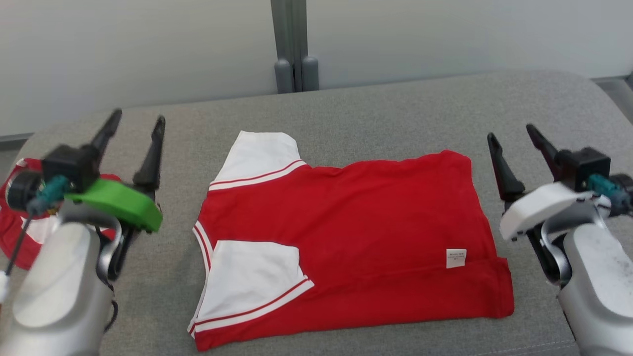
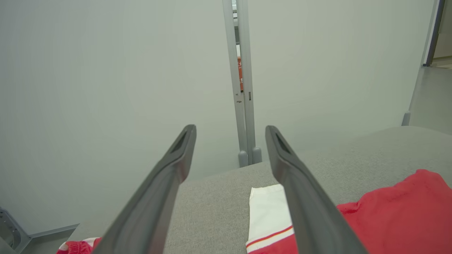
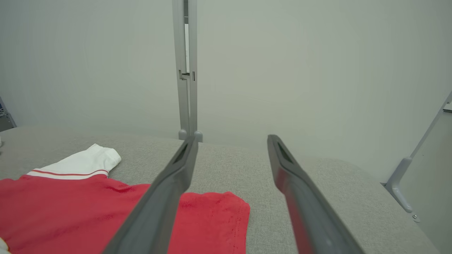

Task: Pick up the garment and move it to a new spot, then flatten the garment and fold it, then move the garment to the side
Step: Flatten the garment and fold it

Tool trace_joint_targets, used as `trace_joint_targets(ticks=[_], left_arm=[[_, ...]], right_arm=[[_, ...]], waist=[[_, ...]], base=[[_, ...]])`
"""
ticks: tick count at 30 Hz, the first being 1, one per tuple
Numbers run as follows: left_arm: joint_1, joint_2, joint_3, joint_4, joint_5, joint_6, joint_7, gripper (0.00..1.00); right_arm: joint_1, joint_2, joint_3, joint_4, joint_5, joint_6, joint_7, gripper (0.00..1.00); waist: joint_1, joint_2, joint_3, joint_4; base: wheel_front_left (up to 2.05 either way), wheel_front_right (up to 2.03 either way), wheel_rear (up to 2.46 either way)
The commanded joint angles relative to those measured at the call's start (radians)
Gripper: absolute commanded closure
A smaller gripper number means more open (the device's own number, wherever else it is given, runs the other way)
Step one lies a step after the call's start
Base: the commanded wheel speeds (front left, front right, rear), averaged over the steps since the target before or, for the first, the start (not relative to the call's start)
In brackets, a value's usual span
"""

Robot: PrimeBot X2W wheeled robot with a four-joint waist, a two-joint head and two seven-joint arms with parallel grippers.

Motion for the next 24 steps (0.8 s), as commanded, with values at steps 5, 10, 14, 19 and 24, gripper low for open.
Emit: trace_joint_targets(ticks=[5,10,14,19,24], left_arm=[[-0.25,0.087,-0.137,0.06,-0.132,-0.003,0.059,0.0],[-0.42,0.131,-0.265,0.132,-0.242,-0.003,0.101,0.0],[-0.534,0.152,-0.371,0.196,-0.315,-0.003,0.131,0.0],[-0.628,0.171,-0.491,0.266,-0.401,-0.003,0.165,0.0],[-0.674,0.188,-0.563,0.347,-0.478,-0.003,0.185,0.0]], right_arm=[[-0.196,-0.011,0.016,0.1,-0.022,-0.002,0.079,0.0],[-0.325,0.003,0.027,0.203,-0.034,-0.002,0.119,0.0],[-0.411,0.022,0.043,0.297,-0.04,-0.002,0.148,0.0],[-0.497,0.054,0.076,0.382,-0.038,-0.002,0.14,0.0],[-0.563,0.088,0.12,0.448,-0.031,-0.002,0.127,0.0]], waist=[[0.0,0.0,0.221,-0.057],[0.0,0.0,0.328,-0.084],[0.0,0.0,0.397,-0.106],[0.0,0.0,0.454,-0.14],[0.0,0.0,0.483,-0.168]], base=[[0.0,0.0,0.0],[0.0,0.0,0.0],[0.0,0.0,0.0],[0.0,0.0,0.0],[0.0,0.0,0.0]])
